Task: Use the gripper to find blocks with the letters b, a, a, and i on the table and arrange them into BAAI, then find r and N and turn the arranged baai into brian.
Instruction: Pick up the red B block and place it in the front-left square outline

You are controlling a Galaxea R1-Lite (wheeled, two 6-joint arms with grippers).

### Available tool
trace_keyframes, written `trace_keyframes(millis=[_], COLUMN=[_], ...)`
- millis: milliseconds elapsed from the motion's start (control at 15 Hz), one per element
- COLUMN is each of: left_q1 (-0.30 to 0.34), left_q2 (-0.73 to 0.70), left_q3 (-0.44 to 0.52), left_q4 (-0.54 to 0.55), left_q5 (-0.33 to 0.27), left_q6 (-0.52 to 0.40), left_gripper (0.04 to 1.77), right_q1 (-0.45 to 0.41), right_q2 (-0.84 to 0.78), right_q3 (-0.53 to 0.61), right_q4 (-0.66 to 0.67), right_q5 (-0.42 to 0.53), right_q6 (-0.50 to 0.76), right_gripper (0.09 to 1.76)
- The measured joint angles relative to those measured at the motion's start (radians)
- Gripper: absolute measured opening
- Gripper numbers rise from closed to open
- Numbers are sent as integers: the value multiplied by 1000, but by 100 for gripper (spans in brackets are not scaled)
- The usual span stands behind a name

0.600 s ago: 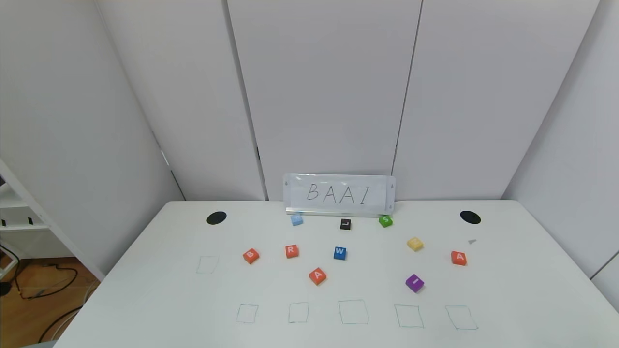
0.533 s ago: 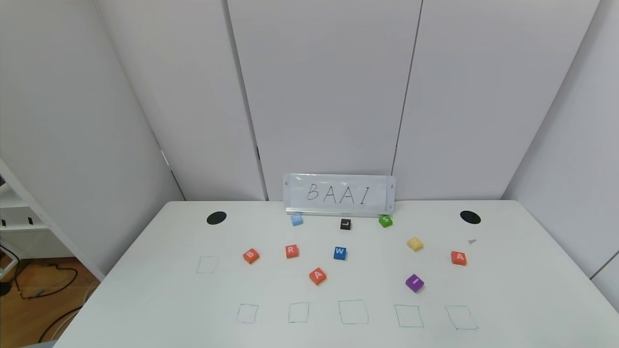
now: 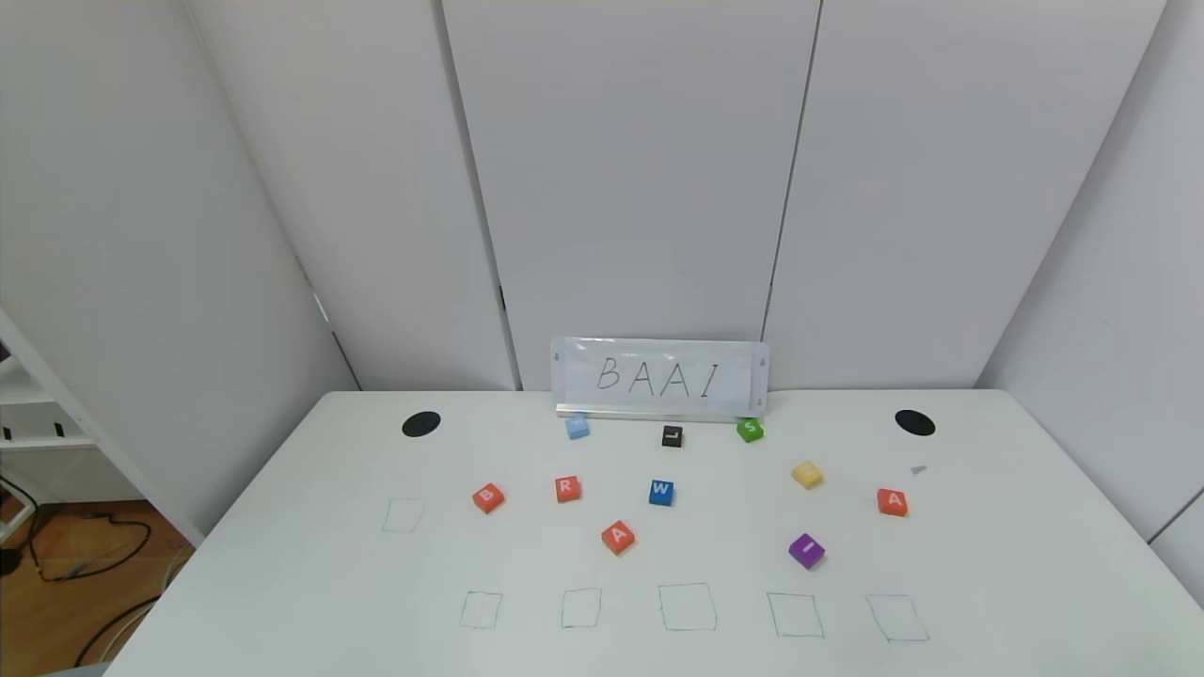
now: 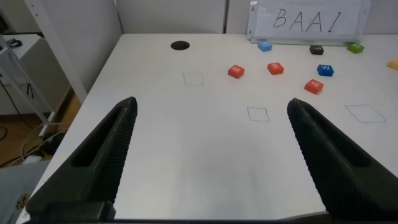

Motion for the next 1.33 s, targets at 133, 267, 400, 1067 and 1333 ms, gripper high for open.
trace_keyframes(millis=[133,267,400,1067,1333], left_q1=[0,0,0,-3,-5], left_q2=[0,1,0,171,311], left_q3=[0,0,0,-246,-336], left_q4=[0,2,-1,10,7], left_q5=[1,1,-1,-61,-62], left_q6=[4,6,29,55,57], left_gripper=[172,172,172,172,172], right_q1=[0,2,3,10,9], right_q2=[0,0,1,199,376], right_q3=[0,0,-7,-299,-402], right_q4=[0,8,15,175,164], right_q5=[0,5,7,-16,-18], right_q6=[-2,-16,-16,-20,-20], right_gripper=[171,171,171,171,171])
